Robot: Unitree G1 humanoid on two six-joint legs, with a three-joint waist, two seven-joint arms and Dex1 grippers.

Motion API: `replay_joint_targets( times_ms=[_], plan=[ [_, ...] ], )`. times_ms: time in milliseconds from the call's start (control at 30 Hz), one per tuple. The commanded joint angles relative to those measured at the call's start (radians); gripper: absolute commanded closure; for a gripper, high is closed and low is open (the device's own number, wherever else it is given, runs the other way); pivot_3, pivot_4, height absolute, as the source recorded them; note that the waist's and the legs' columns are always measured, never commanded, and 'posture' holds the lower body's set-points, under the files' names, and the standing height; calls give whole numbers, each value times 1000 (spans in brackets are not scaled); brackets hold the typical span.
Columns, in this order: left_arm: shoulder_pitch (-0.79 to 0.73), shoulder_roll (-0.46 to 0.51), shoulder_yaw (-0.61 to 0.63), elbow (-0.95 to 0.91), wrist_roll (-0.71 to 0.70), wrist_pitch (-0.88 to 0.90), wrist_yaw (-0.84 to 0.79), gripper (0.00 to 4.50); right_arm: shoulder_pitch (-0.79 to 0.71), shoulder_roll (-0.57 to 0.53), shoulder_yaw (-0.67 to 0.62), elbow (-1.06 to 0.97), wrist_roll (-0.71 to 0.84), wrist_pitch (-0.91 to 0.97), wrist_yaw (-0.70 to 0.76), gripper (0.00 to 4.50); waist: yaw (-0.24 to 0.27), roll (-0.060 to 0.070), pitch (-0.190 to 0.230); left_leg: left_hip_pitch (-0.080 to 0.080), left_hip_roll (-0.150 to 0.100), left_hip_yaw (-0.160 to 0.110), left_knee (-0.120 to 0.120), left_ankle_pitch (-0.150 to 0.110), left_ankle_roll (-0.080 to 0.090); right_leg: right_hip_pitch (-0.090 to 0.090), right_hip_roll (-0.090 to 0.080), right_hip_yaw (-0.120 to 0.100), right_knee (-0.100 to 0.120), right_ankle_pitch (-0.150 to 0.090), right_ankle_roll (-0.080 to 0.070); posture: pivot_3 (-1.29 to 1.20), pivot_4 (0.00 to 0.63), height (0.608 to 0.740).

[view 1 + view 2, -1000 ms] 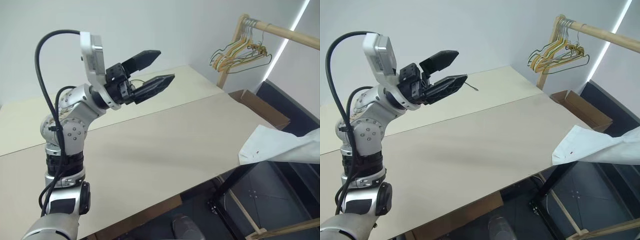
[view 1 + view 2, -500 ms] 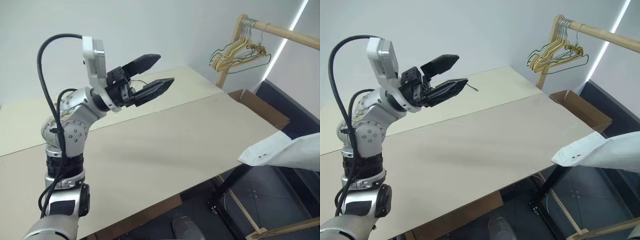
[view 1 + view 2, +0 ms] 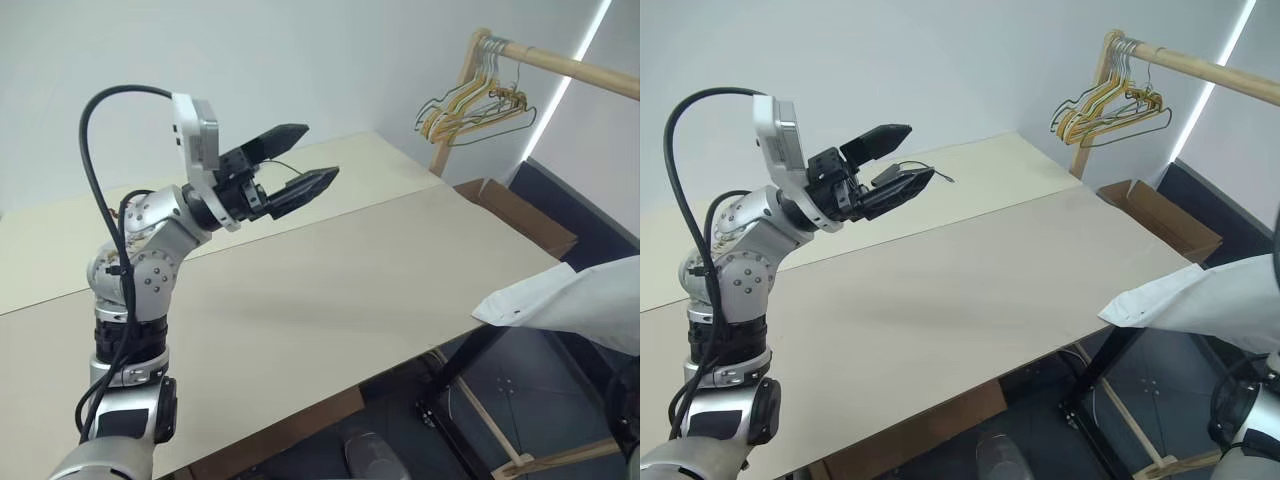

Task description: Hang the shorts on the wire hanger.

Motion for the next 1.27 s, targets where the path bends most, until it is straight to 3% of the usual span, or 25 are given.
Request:
replay_joint_targets(
  times_ms=[33,300,633,800,933,1267],
  plan=[
    [25,20,20,-48,20,-42,8,0,20,32,78,-65,76,-111,181,14,-4,-3,0,0,0,-1,0,0,0,0,0,0,0,1,-1,-242,0,740],
    [233,139,56,-140,82,-82,1,0,3,142,323,-23,251,-86,595,14,19,-6,1,0,0,-2,0,1,1,-3,-1,-1,0,6,-9,-137,0,740],
    [522,224,158,-372,80,-28,87,0,-79,200,521,130,274,-129,982,14,198,-8,3,-2,2,-4,-2,1,1,-11,-1,-6,0,9,-14,66,0,740],
    [611,241,198,-442,76,-7,130,0,-122,225,550,212,245,-168,1052,14,311,-8,3,-7,3,-4,-2,2,0,-18,-1,-9,1,11,-17,117,0,740],
    [637,245,201,-451,78,-7,143,0,-125,236,557,232,224,-181,1075,14,371,-8,3,-10,3,-4,-2,3,-2,-20,-1,-14,0,12,-20,114,0,740],
    [608,251,172,-423,53,15,134,0,28,202,566,99,158,-221,1079,14,391,-8,3,-16,3,-11,-1,4,-5,-22,0,-26,0,11,-26,81,0,740]
  ],
)
